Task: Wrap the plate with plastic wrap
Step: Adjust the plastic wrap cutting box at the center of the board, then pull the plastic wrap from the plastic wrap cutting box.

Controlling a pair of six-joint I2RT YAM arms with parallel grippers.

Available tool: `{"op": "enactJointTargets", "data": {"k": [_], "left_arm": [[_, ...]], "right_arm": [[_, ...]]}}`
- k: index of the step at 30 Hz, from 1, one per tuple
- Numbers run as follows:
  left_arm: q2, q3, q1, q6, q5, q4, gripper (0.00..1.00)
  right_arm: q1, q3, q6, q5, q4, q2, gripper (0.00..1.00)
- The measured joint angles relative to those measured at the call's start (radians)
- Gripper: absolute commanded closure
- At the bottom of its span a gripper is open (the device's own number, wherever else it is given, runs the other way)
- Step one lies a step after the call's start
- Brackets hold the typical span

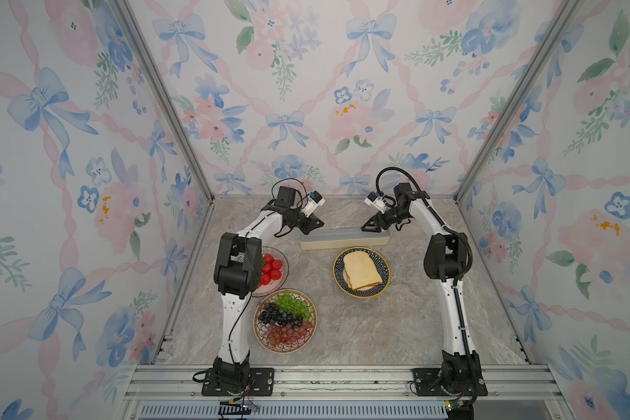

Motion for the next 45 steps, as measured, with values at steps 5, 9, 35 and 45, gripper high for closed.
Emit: {"op": "enactJointTargets", "data": {"k": [5, 9, 35, 45], "left_arm": [[0.000, 0.000, -0.001, 0.000, 0.004, 0.001, 1.00], [0.000, -0.002, -0.005, 0.000, 0.006, 0.003, 1.00], [0.000, -0.006, -0.013, 0.001, 0.011, 0.004, 1.00], [0.000, -0.006, -0.013, 0.001, 0.011, 0.004, 1.00]], "right_arm": [[0.000, -0.180, -0.025, -0.016, -0.007, -0.097, 0.37], [0.000, -0.332, -0.030, -0.022, 0.018, -0.186, 0.36], [0.027, -0.217, 0.016, 0.019, -0.013, -0.128, 0.46], [0.032, -0.209, -0.025, 0.019, -0.066, -0.127, 0.62]]}}
